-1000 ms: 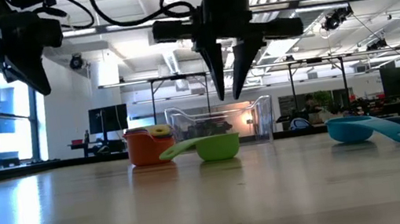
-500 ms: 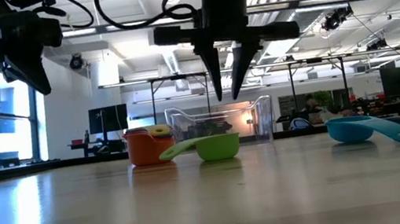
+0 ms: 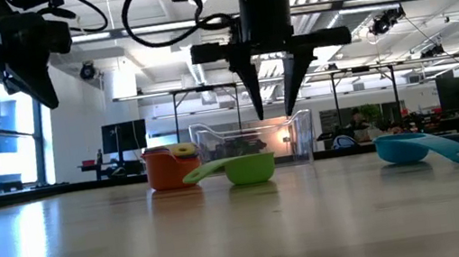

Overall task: Nest measuring cups in basket
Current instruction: Stack the green measuring cup on top of the yellow measuring cup

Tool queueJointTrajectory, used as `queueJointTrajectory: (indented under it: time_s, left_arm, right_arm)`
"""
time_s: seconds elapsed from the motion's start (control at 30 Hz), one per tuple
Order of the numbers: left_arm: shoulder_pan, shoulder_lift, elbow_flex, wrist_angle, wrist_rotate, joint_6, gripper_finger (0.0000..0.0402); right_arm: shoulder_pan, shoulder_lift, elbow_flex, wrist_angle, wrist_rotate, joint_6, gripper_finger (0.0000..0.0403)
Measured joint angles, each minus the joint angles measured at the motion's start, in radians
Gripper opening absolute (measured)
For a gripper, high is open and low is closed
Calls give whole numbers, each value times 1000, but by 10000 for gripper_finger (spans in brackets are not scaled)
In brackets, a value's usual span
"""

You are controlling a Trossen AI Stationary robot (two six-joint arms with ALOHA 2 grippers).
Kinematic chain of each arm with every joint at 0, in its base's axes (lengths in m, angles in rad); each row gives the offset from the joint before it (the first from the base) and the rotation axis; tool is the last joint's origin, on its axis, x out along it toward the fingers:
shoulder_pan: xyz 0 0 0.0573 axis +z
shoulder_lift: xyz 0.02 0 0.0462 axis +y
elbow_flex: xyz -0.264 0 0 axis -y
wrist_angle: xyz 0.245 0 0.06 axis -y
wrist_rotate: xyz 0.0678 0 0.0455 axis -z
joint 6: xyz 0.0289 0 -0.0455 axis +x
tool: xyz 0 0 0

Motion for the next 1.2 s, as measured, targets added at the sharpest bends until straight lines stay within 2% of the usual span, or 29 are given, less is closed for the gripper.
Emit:
queueJointTrajectory:
  time_s: [0.27,0.63,1.2]
  left_arm:
    - [0,0,0,0,0,0,37]
    - [0,0,0,0,0,0,37]
    - [1,1,0,1,-1,1,37]
  right_arm:
    - [-6,0,-67,71,-34,12,152]
    - [-20,6,-67,90,-22,-5,152]
    - [-54,88,-67,162,-49,-88,149]
